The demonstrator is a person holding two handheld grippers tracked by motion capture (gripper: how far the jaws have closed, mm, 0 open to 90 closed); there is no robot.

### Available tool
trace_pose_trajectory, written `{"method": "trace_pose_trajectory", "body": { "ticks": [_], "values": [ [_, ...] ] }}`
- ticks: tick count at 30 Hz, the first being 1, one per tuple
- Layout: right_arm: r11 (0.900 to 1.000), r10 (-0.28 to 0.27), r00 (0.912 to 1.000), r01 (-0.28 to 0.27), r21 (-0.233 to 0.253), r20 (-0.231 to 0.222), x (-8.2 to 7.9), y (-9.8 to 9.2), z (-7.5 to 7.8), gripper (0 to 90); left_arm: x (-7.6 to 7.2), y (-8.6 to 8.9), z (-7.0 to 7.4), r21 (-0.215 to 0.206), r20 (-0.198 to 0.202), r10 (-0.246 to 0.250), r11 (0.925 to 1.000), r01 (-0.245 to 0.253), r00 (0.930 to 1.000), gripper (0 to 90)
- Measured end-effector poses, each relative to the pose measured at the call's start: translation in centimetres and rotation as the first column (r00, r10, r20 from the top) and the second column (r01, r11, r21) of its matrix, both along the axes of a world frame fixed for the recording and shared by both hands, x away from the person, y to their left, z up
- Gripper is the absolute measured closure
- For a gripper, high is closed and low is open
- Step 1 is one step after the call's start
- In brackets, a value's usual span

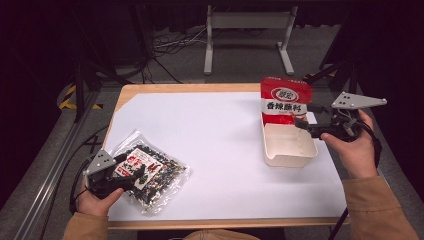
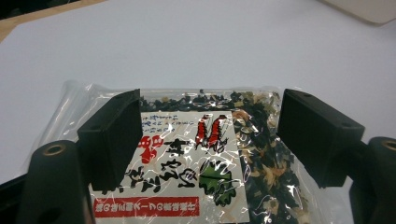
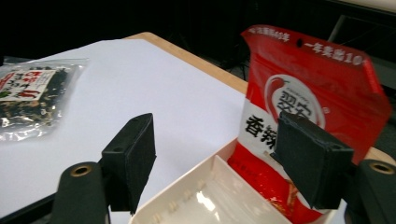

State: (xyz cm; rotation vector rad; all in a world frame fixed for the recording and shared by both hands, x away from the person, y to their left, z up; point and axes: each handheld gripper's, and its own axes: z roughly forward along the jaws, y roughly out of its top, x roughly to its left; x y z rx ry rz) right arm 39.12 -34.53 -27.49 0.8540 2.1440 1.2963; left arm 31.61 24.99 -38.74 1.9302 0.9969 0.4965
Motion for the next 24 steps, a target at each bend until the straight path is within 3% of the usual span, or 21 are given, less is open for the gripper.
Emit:
{"method": "trace_pose_trajectory", "body": {
  "ticks": [4, 13, 20, 24],
  "values": [
    [1.000, 0.026, 0.9997, -0.026, 0.011, -0.004, -0.9, 0.7, -0.4, 30.0, 0.1, 0.3, 0.1, 0.001, 0.002, 0.017, 0.9998, -0.017, 0.9998, 20.8],
    [0.997, 0.074, 0.9972, -0.075, -0.010, -0.011, -2.5, 3.0, -2.2, 30.7, 0.2, 0.5, 0.5, 0.012, 0.007, 0.039, 0.9991, -0.040, 0.9992, 19.5],
    [0.996, 0.088, 0.9960, -0.088, -0.010, -0.013, -3.0, 3.9, -3.1, 30.6, 0.6, 0.9, 1.0, 0.012, 0.011, 0.054, 0.9984, -0.054, 0.9985, 19.5],
    [0.995, 0.100, 0.9948, -0.100, -0.001, -0.021, -3.2, 4.4, -3.9, 30.5, 0.6, 1.1, 1.1, 0.017, -0.006, 0.067, 0.9976, -0.067, 0.9977, 19.4]
  ]
}}
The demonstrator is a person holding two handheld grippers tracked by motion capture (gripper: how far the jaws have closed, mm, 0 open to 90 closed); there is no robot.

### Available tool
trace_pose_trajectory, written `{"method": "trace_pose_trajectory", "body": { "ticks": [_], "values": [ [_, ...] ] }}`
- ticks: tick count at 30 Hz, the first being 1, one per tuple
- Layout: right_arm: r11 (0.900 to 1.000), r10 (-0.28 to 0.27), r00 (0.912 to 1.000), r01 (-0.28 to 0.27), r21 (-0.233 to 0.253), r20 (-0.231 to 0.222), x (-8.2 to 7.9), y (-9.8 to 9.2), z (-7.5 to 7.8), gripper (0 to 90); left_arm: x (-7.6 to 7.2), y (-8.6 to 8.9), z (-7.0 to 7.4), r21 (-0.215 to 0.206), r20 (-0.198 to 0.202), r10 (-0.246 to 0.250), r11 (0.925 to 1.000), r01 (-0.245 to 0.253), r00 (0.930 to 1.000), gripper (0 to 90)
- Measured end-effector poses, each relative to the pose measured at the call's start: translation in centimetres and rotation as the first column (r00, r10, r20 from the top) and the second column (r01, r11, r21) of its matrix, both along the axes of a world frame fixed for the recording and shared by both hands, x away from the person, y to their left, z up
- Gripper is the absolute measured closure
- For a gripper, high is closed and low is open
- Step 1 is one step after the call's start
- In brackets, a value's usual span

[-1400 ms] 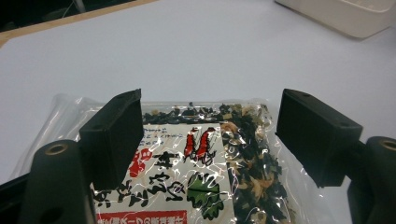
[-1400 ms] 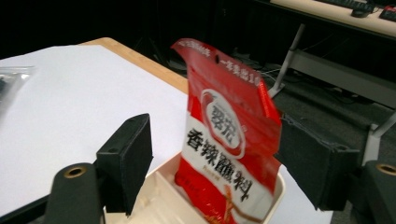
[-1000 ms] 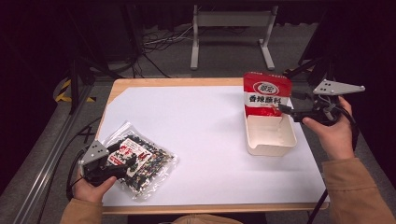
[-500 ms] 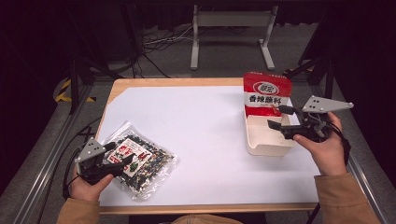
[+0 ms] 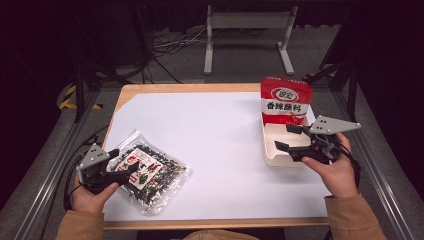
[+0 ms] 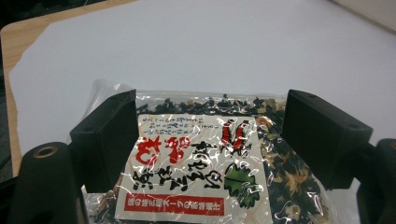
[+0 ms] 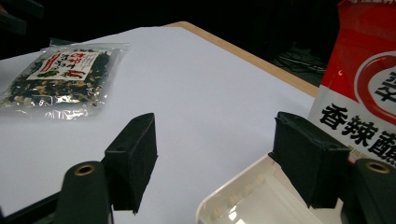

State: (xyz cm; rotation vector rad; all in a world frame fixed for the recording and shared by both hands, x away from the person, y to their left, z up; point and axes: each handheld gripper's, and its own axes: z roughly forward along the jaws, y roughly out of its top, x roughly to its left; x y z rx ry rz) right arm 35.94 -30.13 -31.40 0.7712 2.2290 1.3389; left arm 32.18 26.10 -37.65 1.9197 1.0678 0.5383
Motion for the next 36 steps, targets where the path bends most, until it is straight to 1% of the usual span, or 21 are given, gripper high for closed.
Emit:
{"method": "trace_pose_trajectory", "body": {
  "ticks": [3, 5, 8, 9, 11, 14, 16, 17, 18, 21, 23, 25, 26, 27, 28, 31, 32, 33, 34, 35, 36],
  "values": [
    [1.000, 0.005, 1.0000, -0.005, 0.009, -0.004, 0.0, 0.2, -0.4, 30.2, 0.0, 0.2, 0.2, 0.006, -0.005, 0.016, 0.9999, -0.016, 0.9999, 19.2],
    [1.000, 0.014, 0.9999, -0.014, 0.004, -0.007, 0.1, 0.3, -0.7, 29.6, 0.2, 0.4, 0.2, 0.003, -0.022, 0.020, 0.9998, -0.020, 0.9996, 15.3],
    [1.000, 0.016, 0.9999, -0.016, 0.002, -0.007, 0.1, 0.5, -0.9, 29.3, 0.5, 0.7, 0.2, 0.001, -0.042, 0.035, 0.9994, -0.035, 0.9985, 14.3],
    [1.000, 0.018, 0.9998, -0.018, -0.004, -0.013, 0.1, 0.7, -1.1, 29.1, 0.7, 1.0, 0.2, 0.006, -0.058, 0.048, 0.9988, -0.048, 0.9971, 13.7],
    [1.000, 0.019, 0.9997, -0.019, -0.006, -0.012, 0.1, 0.7, -1.2, 29.1, 0.8, 1.2, 0.2, 0.008, -0.065, 0.051, 0.9987, -0.051, 0.9966, 13.3],
    [1.000, 0.025, 0.9995, -0.025, -0.012, -0.018, 0.2, 1.1, -1.4, 29.0, 1.2, 2.0, 0.1, 0.007, -0.093, 0.086, 0.9963, -0.086, 0.9919, 12.9],
    [0.999, 0.034, 0.9992, -0.034, -0.020, -0.019, 0.2, 1.4, -1.5, 30.0, 1.7, 2.8, -0.3, 0.005, -0.129, 0.111, 0.9937, -0.112, 0.9854, 13.0],
    [0.998, 0.049, 0.9983, -0.050, -0.023, -0.030, 0.2, 1.8, -1.7, 32.8, 2.0, 3.3, -0.6, 0.009, -0.152, 0.139, 0.9902, -0.139, 0.9786, 13.1],
    [0.998, 0.049, 0.9983, -0.050, -0.023, -0.030, 0.2, 1.8, -1.7, 32.8, 2.0, 3.3, -0.6, 0.009, -0.152, 0.139, 0.9902, -0.139, 0.9786, 13.3],
    [0.997, 0.064, 0.9972, -0.066, -0.029, -0.039, 0.2, 2.4, -1.9, 33.5, 2.3, 4.2, -1.1, 0.027, -0.166, 0.196, 0.9805, -0.195, 0.9664, 14.5],
    [0.997, 0.076, 0.9960, -0.077, -0.032, -0.047, 0.2, 2.8, -2.1, 33.8, 2.3, 4.8, -1.3, 0.026, -0.176, 0.218, 0.9759, -0.217, 0.9601, 15.9],
    [0.995, 0.091, 0.9945, -0.092, -0.029, -0.052, 0.1, 3.1, -2.2, 34.2, 2.4, 5.4, -1.5, 0.026, -0.190, 0.254, 0.9668, -0.254, 0.9483, 17.2],
    [0.995, 0.094, 0.9941, -0.096, -0.029, -0.054, 0.1, 3.2, -2.3, 34.1, 2.4, 5.4, -1.5, 0.026, -0.190, 0.254, 0.9668, -0.254, 0.9483, 17.1],
    [0.995, 0.098, 0.9936, -0.100, -0.030, -0.056, 0.1, 3.3, -2.3, 34.1, 2.5, 6.0, -1.7, 0.030, -0.202, 0.271, 0.9621, -0.271, 0.9410, 17.2],
    [0.994, 0.101, 0.9933, -0.103, -0.032, -0.055, 0.1, 3.4, -2.4, 34.0, 2.5, 6.2, -1.9, 0.030, -0.203, 0.279, 0.9597, -0.279, 0.9386, 17.1],
    [0.994, 0.106, 0.9925, -0.108, -0.031, -0.061, 0.1, 3.5, -2.5, 33.7, 2.7, 7.0, -2.4, 0.031, -0.222, 0.313, 0.9490, -0.314, 0.9236, 17.1],
    [0.994, 0.106, 0.9925, -0.108, -0.031, -0.061, 0.1, 3.5, -2.5, 33.7, 2.7, 7.0, -2.4, 0.031, -0.222, 0.313, 0.9490, -0.314, 0.9236, 17.1],
    [0.993, 0.108, 0.9921, -0.110, -0.031, -0.064, 0.1, 3.6, -2.6, 33.7, 2.8, 7.2, -2.6, 0.033, -0.228, 0.320, 0.9463, -0.321, 0.9194, 17.2],
    [0.993, 0.109, 0.9919, -0.111, -0.032, -0.066, 0.1, 3.6, -2.7, 33.7, 3.1, 7.8, -3.2, 0.037, -0.235, 0.344, 0.9377, -0.345, 0.9091, 17.6],
    [0.993, 0.109, 0.9919, -0.111, -0.032, -0.066, 0.1, 3.6, -2.7, 33.7, 3.1, 7.8, -3.2, 0.037, -0.235, 0.344, 0.9377, -0.345, 0.9091, 18.2],
    [0.993, 0.108, 0.9918, -0.110, -0.032, -0.069, 0.1, 3.6, -2.7, 33.7, 3.2, 8.2, -3.6, 0.039, -0.250, 0.359, 0.9319, -0.361, 0.8994, 18.2]
  ]
}}
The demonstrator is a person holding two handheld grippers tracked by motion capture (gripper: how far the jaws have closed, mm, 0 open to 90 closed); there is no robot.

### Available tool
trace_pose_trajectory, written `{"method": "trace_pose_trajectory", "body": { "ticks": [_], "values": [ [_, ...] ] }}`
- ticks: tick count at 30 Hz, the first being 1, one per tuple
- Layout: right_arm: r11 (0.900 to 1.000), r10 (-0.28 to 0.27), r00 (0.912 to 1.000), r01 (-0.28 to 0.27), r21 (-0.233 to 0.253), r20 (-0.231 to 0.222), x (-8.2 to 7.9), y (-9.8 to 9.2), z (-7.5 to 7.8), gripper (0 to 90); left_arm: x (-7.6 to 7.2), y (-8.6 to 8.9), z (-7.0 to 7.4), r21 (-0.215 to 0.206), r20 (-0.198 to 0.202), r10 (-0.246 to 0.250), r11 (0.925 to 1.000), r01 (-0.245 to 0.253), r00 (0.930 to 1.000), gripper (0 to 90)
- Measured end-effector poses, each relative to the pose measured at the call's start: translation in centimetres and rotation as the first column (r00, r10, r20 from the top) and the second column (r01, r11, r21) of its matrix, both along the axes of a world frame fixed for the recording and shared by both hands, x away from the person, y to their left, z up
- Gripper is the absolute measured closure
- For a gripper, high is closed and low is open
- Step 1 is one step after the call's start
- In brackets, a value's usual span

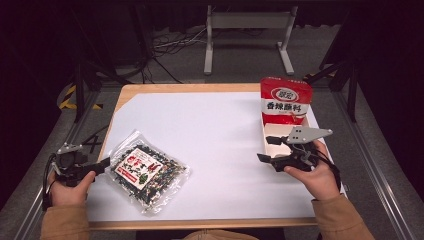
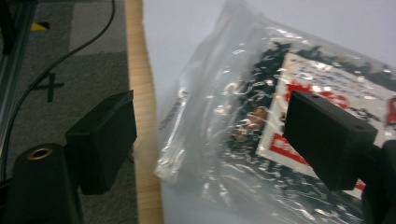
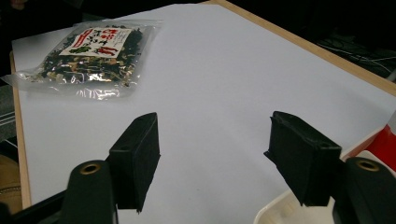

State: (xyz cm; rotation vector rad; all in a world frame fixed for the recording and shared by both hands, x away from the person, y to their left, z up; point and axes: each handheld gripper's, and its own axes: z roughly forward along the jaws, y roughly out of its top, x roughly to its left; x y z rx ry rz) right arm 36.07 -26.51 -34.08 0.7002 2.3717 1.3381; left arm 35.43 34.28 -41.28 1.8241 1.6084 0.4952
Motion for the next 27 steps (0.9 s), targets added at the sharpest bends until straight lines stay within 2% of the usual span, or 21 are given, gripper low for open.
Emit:
{"method": "trace_pose_trajectory", "body": {
  "ticks": [4, 8, 9, 13, 16, 19, 23, 27],
  "values": [
    [1.000, 0.000, 1.0000, 0.000, 0.008, -0.004, -0.1, -0.1, 0.1, 33.7, 0.3, 0.9, -0.9, -0.010, -0.025, 0.033, 0.9994, -0.033, 0.9992, 18.4],
    [1.000, 0.000, 1.0000, 0.000, 0.007, -0.005, 0.0, -0.1, 0.0, 33.7, 0.4, 1.4, -1.1, -0.032, -0.035, 0.041, 0.9986, -0.042, 0.9986, 22.1],
    [1.000, 0.002, 1.0000, -0.002, 0.007, -0.005, 0.0, -0.1, 0.0, 33.7, 0.5, 1.5, -1.2, -0.035, -0.045, 0.045, 0.9983, -0.046, 0.9980, 22.2],
    [1.000, 0.005, 1.0000, -0.005, 0.009, -0.006, -0.1, 0.0, 0.0, 33.6, 0.8, 2.1, -1.7, -0.087, -0.086, 0.043, 0.9950, -0.050, 0.9954, 25.0],
    [1.000, 0.008, 1.0000, -0.008, 0.006, -0.006, -0.1, 0.0, 0.0, 33.5, 0.8, 2.5, -1.9, -0.098, -0.109, 0.046, 0.9936, -0.057, 0.9930, 26.4],
    [1.000, 0.009, 0.9999, -0.009, 0.003, -0.007, 0.0, 0.1, -0.1, 33.4, 1.0, 2.5, -2.1, -0.122, -0.133, 0.029, 0.9914, -0.046, 0.9907, 27.8],
    [1.000, 0.011, 0.9999, -0.011, 0.004, -0.004, 0.0, 0.1, -0.2, 33.0, 1.2, 2.0, -2.4, -0.132, -0.170, -0.008, 0.9912, -0.014, 0.9854, 28.1],
    [1.000, 0.011, 0.9999, -0.011, 0.004, -0.002, 0.0, 0.2, -0.2, 32.6, 1.3, 1.8, -2.3, -0.139, -0.177, -0.025, 0.9902, 0.000, 0.9838, 29.5]
  ]
}}
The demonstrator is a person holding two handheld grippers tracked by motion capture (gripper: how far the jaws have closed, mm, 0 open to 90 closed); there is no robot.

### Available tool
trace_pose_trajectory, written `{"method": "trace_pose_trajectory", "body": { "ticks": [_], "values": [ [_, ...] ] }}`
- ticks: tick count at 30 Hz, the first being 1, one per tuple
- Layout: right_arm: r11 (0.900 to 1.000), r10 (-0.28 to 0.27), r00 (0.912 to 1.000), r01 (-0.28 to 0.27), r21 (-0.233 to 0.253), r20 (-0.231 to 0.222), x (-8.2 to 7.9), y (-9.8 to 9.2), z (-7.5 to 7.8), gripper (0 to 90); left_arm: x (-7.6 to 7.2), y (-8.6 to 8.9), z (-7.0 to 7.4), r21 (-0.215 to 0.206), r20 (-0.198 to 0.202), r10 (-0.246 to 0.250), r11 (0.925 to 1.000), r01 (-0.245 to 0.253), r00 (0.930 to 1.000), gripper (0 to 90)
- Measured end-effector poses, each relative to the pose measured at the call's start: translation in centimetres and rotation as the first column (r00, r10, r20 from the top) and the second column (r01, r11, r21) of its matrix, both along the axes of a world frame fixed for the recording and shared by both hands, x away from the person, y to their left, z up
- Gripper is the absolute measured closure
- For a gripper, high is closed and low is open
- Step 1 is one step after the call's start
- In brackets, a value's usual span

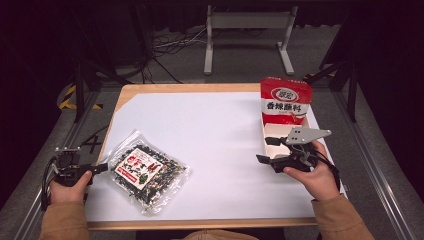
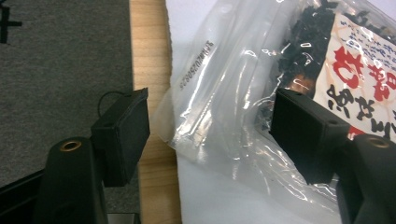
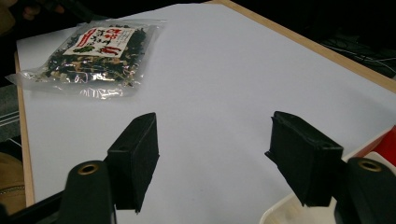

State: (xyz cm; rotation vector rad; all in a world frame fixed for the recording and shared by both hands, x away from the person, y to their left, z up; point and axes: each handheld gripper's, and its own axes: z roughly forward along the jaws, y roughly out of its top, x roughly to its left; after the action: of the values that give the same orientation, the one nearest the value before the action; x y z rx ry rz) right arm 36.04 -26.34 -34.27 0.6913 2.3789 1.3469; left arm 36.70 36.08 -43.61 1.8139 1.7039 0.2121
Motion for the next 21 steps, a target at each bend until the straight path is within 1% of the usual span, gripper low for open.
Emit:
{"method": "trace_pose_trajectory", "body": {
  "ticks": [1, 2, 4, 5, 8, 11, 12, 16, 19, 20, 21],
  "values": [
    [1.000, 0.000, 1.0000, 0.000, 0.001, -0.001, 0.02, 0.01, -0.01, 32.5, -0.04, -0.04, 0.04, -0.008, 0.001, -0.003, 1.0000, 0.003, 1.0000, 30.6],
    [1.000, 0.000, 1.0000, 0.000, 0.001, -0.001, 0.02, 0.01, -0.02, 32.4, -0.08, -0.03, 0.15, -0.003, 0.001, -0.006, 1.0000, 0.006, 1.0000, 30.9],
    [1.000, 0.000, 1.0000, 0.000, -0.001, 0.000, 0.05, 0.01, -0.06, 32.2, -0.18, -0.12, 0.27, -0.026, 0.000, -0.011, 0.9996, 0.011, 0.9999, 31.8],
    [1.000, 0.001, 1.0000, -0.001, -0.001, -0.001, 0.09, 0.01, -0.11, 32.1, -0.24, -0.14, 0.31, -0.031, -0.001, -0.013, 0.9994, 0.013, 0.9999, 32.5],
    [1.000, 0.001, 1.0000, -0.001, -0.002, -0.001, 0.12, 0.02, -0.17, 32.0, -0.24, -0.12, 0.28, -0.029, -0.005, -0.012, 0.9995, 0.012, 0.9999, 33.1],
    [1.000, 0.001, 1.0000, -0.001, -0.002, -0.003, 0.12, 0.04, -0.20, 32.0, -0.15, -0.10, 0.08, -0.032, -0.019, -0.011, 0.9994, 0.011, 0.9998, 33.2],
    [1.000, 0.002, 1.0000, -0.002, -0.001, -0.003, 0.12, 0.05, -0.20, 32.0, -0.10, -0.06, -0.03, -0.027, -0.026, -0.008, 0.9996, 0.007, 0.9996, 33.4],
    [1.000, 0.003, 1.0000, -0.003, -0.003, -0.004, 0.14, 0.12, -0.25, 31.9, 0.00, 0.14, -0.35, -0.041, -0.043, -0.007, 0.9992, 0.005, 0.9991, 33.3],
    [1.000, 0.004, 1.0000, -0.004, -0.004, -0.004, 0.14, 0.14, -0.29, 31.9, -0.06, -0.06, -0.35, -0.045, -0.036, -0.012, 0.9989, 0.011, 0.9993, 33.4],
    [1.000, 0.004, 1.0000, -0.004, -0.004, -0.004, 0.14, 0.14, -0.29, 31.9, -0.12, -0.12, -0.25, -0.035, -0.032, -0.017, 0.9993, 0.015, 0.9993, 33.9],
    [1.000, 0.004, 1.0000, -0.004, -0.004, -0.005, 0.14, 0.14, -0.30, 31.8, -0.21, -0.29, -0.09, -0.035, -0.033, -0.018, 0.9993, 0.017, 0.9993, 34.3]
  ]
}}
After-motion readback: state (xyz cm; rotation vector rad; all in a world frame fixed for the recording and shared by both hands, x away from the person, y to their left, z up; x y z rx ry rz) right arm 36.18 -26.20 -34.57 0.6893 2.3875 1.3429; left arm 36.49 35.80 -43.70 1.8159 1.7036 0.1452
